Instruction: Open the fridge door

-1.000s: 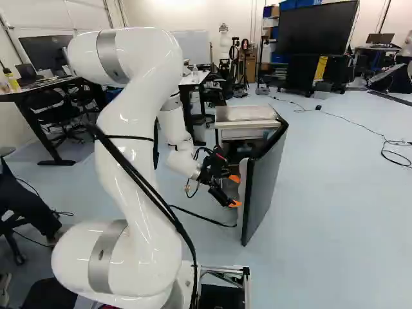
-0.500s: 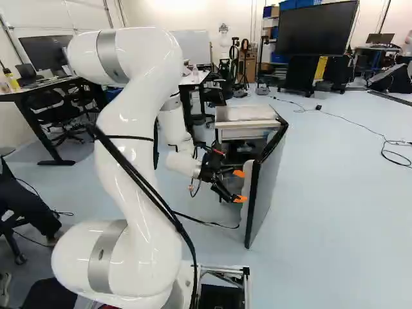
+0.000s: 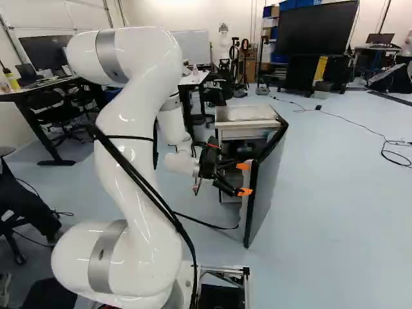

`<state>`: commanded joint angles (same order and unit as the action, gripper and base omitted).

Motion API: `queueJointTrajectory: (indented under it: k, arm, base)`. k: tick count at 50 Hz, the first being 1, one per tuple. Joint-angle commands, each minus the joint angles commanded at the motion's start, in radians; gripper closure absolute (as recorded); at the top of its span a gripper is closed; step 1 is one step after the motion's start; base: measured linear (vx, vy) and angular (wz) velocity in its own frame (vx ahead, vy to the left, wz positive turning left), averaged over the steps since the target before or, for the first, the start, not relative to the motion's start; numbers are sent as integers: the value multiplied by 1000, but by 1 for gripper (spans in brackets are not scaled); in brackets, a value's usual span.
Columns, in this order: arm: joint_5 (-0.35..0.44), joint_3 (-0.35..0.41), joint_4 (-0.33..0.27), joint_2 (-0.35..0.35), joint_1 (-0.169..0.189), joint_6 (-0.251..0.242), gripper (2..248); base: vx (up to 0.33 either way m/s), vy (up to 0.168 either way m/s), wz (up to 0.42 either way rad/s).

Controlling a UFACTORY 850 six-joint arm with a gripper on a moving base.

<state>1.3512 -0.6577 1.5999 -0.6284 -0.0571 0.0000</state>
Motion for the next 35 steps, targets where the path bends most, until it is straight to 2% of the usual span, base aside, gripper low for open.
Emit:
queueJointTrajectory:
  k: [17, 35]
  arm:
    - [116, 25, 0, 9, -17, 0, 3]
    - [133, 27, 0, 10, -18, 0, 3]
  base:
    - [0, 0, 0]
    - [0, 0, 0]
